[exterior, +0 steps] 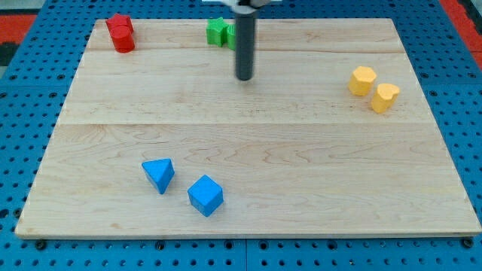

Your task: Push the red star and red circle down a bit

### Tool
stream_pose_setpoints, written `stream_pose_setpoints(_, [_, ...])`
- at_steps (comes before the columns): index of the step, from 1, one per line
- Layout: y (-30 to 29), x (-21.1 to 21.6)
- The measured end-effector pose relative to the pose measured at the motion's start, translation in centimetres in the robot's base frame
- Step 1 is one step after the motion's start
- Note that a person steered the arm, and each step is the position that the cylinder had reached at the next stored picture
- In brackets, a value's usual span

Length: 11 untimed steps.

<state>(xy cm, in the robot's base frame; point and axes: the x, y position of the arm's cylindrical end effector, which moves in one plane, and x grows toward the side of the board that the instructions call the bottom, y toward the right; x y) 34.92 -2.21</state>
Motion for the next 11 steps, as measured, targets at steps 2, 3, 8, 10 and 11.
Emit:
stream_pose_setpoints(2, [-18.7,1.4])
stream_pose_setpoints(3, [-28.3,-3.3])
stream_pose_setpoints(8, [-22.0,-15.8])
stream_pose_setpoints(10, [-19.8,-9.0])
stream_pose_setpoints(11, [-20.2,-6.0])
